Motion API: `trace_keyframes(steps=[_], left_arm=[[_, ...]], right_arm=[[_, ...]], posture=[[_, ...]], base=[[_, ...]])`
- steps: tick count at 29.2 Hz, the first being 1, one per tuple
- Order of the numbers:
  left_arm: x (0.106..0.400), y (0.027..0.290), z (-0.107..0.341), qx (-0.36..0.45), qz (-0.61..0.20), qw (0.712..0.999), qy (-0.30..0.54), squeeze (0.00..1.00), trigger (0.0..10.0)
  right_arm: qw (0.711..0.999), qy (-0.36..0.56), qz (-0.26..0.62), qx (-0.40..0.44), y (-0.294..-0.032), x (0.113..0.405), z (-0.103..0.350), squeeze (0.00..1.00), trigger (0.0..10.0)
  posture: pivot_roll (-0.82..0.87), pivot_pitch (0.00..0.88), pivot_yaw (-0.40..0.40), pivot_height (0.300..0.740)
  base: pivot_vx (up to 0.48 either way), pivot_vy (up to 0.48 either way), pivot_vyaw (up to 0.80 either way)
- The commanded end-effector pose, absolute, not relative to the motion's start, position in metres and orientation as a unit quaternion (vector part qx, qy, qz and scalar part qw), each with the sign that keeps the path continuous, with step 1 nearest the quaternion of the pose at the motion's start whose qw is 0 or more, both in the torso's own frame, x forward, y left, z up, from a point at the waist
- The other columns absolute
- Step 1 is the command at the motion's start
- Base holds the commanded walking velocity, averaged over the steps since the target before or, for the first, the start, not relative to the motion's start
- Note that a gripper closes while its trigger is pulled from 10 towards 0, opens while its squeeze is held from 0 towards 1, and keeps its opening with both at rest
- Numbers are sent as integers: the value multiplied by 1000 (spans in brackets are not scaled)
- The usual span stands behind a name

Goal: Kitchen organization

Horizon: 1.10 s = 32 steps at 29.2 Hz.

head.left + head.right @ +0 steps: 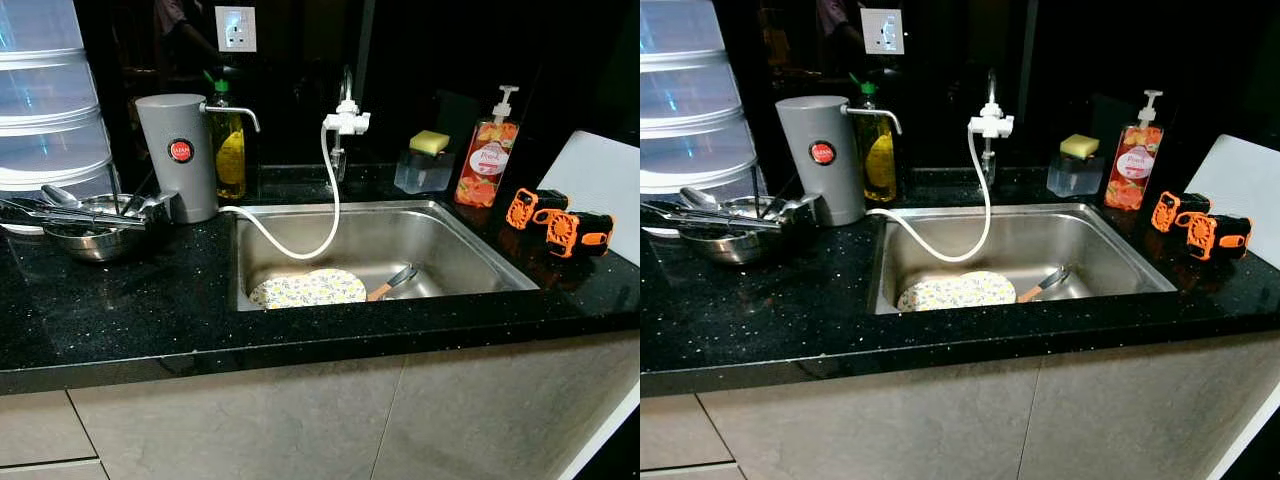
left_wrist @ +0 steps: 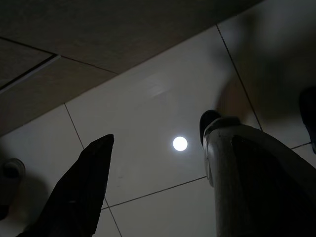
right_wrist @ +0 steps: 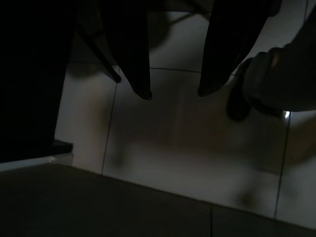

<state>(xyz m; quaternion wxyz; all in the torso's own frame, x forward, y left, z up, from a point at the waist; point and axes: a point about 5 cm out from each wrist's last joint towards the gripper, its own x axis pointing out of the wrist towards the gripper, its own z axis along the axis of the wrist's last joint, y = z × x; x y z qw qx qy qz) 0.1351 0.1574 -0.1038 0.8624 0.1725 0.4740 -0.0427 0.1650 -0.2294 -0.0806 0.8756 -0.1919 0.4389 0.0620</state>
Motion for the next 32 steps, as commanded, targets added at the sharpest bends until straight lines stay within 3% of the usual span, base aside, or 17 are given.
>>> trace_keyframes(steps=[1, 10, 16, 32], left_arm=[[122, 156, -109, 164, -45, 850, 499, 0, 10000], [124, 155, -108, 148, -42, 851, 502, 0, 10000], [112, 189, -109, 148, -25, 846, 512, 0, 10000], [115, 208, -106, 150, -22, 840, 522, 0, 10000]], right_arm=[[874, 442, 60, -194, -231, 165, -80, 0, 10000], [878, 435, 42, -193, -240, 172, -75, 0, 10000], [872, 448, 48, -191, -235, 158, -82, 0, 10000], [873, 442, 54, -197, -234, 166, -80, 0, 10000]], posture=[[12, 2, -76, 740], [-4, 8, -68, 740], [-8, 12, -64, 740], [-10, 0, -64, 740]], base=[[0, 0, 0], [0, 0, 0], [0, 0, 0], [0, 0, 0]])
